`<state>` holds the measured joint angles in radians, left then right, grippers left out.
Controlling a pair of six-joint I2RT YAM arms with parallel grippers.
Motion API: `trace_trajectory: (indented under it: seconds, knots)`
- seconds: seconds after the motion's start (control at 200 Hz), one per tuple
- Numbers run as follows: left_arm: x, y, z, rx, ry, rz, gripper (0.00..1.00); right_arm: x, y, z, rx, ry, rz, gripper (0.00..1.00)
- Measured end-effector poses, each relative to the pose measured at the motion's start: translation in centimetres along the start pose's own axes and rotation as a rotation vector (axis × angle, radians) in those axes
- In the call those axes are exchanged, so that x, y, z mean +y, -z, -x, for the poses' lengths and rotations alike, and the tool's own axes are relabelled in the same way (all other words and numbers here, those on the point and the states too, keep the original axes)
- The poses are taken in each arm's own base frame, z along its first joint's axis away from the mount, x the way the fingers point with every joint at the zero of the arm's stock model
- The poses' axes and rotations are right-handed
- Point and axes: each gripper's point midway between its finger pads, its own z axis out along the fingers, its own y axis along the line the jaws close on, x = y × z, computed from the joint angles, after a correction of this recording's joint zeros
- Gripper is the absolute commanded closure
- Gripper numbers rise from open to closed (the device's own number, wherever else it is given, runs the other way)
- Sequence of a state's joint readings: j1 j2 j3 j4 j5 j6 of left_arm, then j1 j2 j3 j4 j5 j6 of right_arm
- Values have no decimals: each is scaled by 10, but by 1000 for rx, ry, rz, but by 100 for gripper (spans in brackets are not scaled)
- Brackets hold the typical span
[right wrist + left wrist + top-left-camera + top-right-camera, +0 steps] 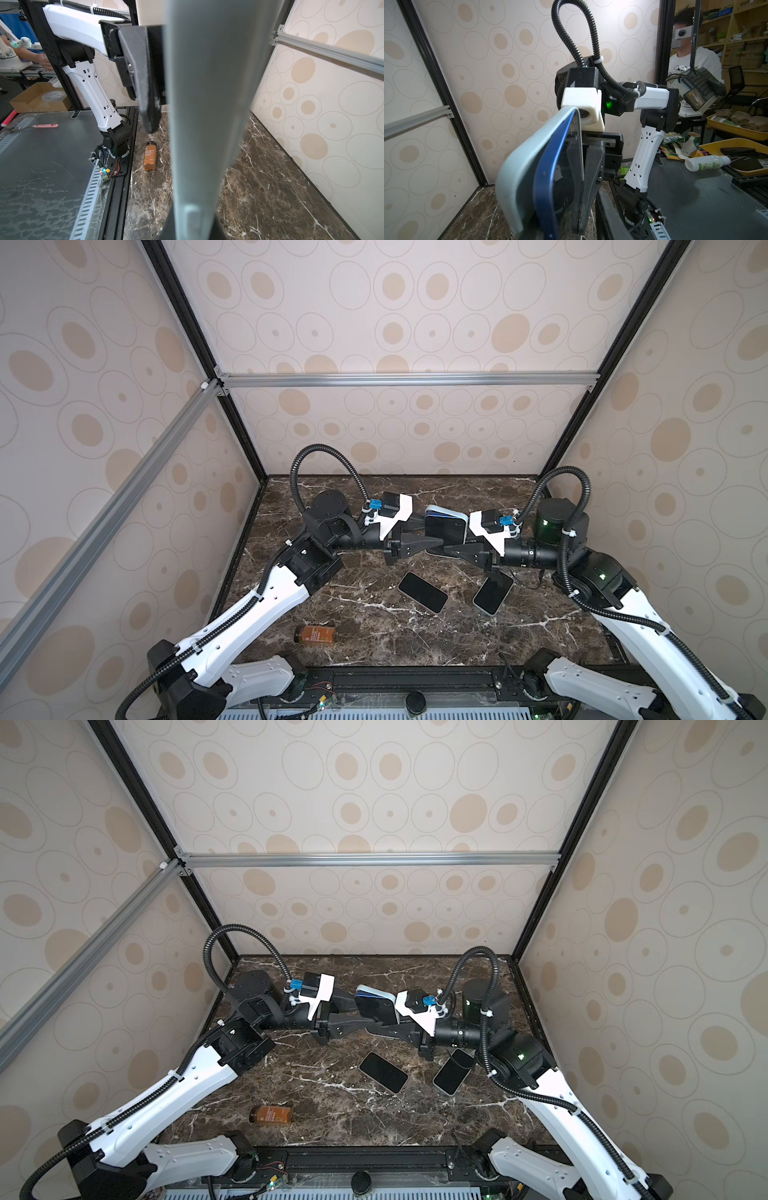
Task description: Take the phone out of the phone case
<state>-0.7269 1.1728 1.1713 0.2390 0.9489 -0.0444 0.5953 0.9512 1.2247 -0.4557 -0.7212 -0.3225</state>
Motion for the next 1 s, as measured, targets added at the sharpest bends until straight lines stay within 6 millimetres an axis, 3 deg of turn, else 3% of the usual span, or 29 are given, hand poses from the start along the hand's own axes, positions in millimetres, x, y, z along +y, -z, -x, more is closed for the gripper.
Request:
trace_trajectory:
  seconds: [0.175, 0.27, 0.34, 0.465, 0.675, 0.855, 1.0]
  knots:
    - [4, 3, 1, -4, 11, 12, 84, 3, 0, 1, -4, -3, 15, 99]
    - [3, 5, 1, -2, 15, 5, 93, 4, 0, 1, -7, 0, 25, 93]
    - [0, 7, 2, -1, 23, -7, 100, 6, 0, 1, -9, 6, 36, 82]
    - [3, 10, -4, 28, 39, 17, 100, 10, 1, 4, -19, 21, 43, 57]
    - [24, 15, -21, 153, 3, 138, 100, -6, 21, 10, -47, -4, -142, 52]
    - [53, 24, -60, 342, -60, 279, 100, -21, 35, 35, -69, -55, -252, 52]
    - [47, 19, -104, 510, -80, 272, 100, -32, 26, 47, -29, -107, -237, 52]
